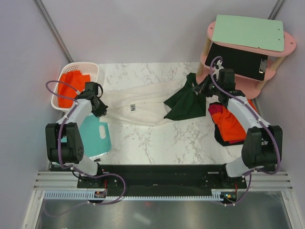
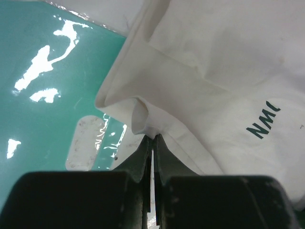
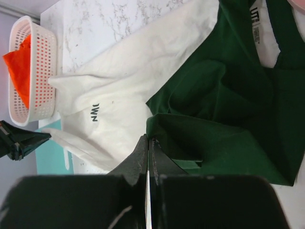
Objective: Fold and stack the t-shirts
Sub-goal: Fold the tshirt
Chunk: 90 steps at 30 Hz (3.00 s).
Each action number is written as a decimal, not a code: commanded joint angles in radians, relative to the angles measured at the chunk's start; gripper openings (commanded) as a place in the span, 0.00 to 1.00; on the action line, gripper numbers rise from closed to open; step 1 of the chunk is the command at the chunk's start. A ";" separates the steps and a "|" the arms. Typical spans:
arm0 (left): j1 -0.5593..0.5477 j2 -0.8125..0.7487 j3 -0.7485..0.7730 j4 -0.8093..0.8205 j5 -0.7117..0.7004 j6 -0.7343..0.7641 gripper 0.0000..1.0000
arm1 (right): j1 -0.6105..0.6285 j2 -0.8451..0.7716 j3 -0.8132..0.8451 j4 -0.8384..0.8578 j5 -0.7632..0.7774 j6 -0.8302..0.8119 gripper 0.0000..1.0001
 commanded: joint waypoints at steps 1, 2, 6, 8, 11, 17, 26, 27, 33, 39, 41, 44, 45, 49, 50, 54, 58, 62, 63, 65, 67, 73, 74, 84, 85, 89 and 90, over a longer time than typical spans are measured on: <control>0.039 0.053 0.069 0.019 0.015 0.037 0.02 | -0.003 0.095 0.063 0.101 0.030 -0.018 0.00; 0.048 0.059 0.075 0.017 0.016 0.037 0.02 | -0.002 0.109 0.069 0.104 0.038 -0.021 0.00; 0.069 0.065 0.094 0.019 0.021 0.037 0.02 | -0.005 0.156 0.121 0.118 0.062 -0.032 0.00; 0.080 0.064 0.104 0.017 0.019 0.037 0.02 | -0.008 0.176 0.138 0.128 0.066 -0.026 0.00; 0.089 0.064 0.117 0.017 0.025 0.038 0.02 | -0.008 0.195 0.169 0.147 0.073 -0.012 0.00; 0.105 0.105 0.158 0.016 0.041 0.047 0.02 | -0.011 0.276 0.238 0.161 0.070 0.010 0.00; 0.111 0.214 0.219 0.007 0.056 0.046 0.02 | -0.011 0.457 0.340 0.230 0.047 0.028 0.00; 0.111 0.234 0.233 0.002 0.070 0.046 0.04 | -0.009 0.460 0.344 0.236 0.052 0.022 0.00; 0.106 0.213 0.249 0.017 0.106 0.049 0.37 | 0.024 0.419 0.279 0.398 0.168 -0.024 0.04; 0.080 0.089 0.206 0.036 0.094 0.086 0.54 | 0.067 0.437 0.255 0.438 0.240 -0.052 0.28; 0.059 0.038 0.193 0.036 0.093 0.097 0.55 | 0.078 0.419 0.232 0.434 0.266 -0.058 0.65; 0.023 -0.017 0.172 0.037 0.094 0.115 0.56 | 0.100 0.355 0.160 0.426 0.322 -0.085 0.98; 0.016 -0.026 0.166 0.037 0.090 0.126 0.56 | 0.104 0.338 0.146 0.390 0.322 -0.090 0.98; 0.002 -0.071 0.112 0.036 0.081 0.133 0.57 | 0.115 0.246 0.037 0.330 0.328 -0.069 0.98; -0.033 -0.079 0.103 0.036 0.076 0.133 0.57 | 0.115 0.238 0.023 0.319 0.320 -0.061 0.98; -0.056 -0.082 0.077 0.036 0.068 0.133 0.58 | 0.116 0.215 -0.029 0.268 0.238 -0.021 0.96; -0.072 -0.079 0.061 0.037 0.058 0.135 0.58 | 0.116 0.212 -0.057 0.268 0.142 0.040 0.75; -0.081 -0.079 0.054 0.036 0.042 0.136 0.58 | 0.116 0.262 -0.069 0.276 0.069 0.096 0.55; -0.081 -0.076 0.054 0.037 0.042 0.138 0.58 | 0.115 0.273 -0.074 0.282 0.064 0.102 0.54; -0.081 -0.077 0.054 0.037 0.042 0.138 0.58 | 0.115 0.298 -0.081 0.291 0.064 0.112 0.54; -0.081 -0.079 0.052 0.037 0.039 0.140 0.59 | 0.116 0.310 -0.089 0.305 0.079 0.116 0.54; -0.081 -0.076 0.052 0.037 0.042 0.143 0.59 | 0.116 0.345 -0.077 0.299 0.098 0.112 0.53; -0.081 -0.074 0.052 0.037 0.042 0.143 0.59 | 0.116 0.347 -0.080 0.299 0.099 0.113 0.53; -0.083 -0.051 0.049 0.043 0.048 0.144 0.58 | 0.139 0.388 -0.118 0.523 0.113 0.152 0.10; -0.084 -0.050 0.046 0.043 0.047 0.143 0.58 | 0.147 0.387 -0.115 0.523 0.130 0.142 0.00; -0.086 -0.039 0.048 0.046 0.047 0.146 0.58 | 0.179 0.385 -0.071 0.513 0.153 0.109 0.00; -0.087 -0.037 0.048 0.043 0.047 0.147 0.58 | 0.188 0.379 -0.064 0.514 0.156 0.106 0.00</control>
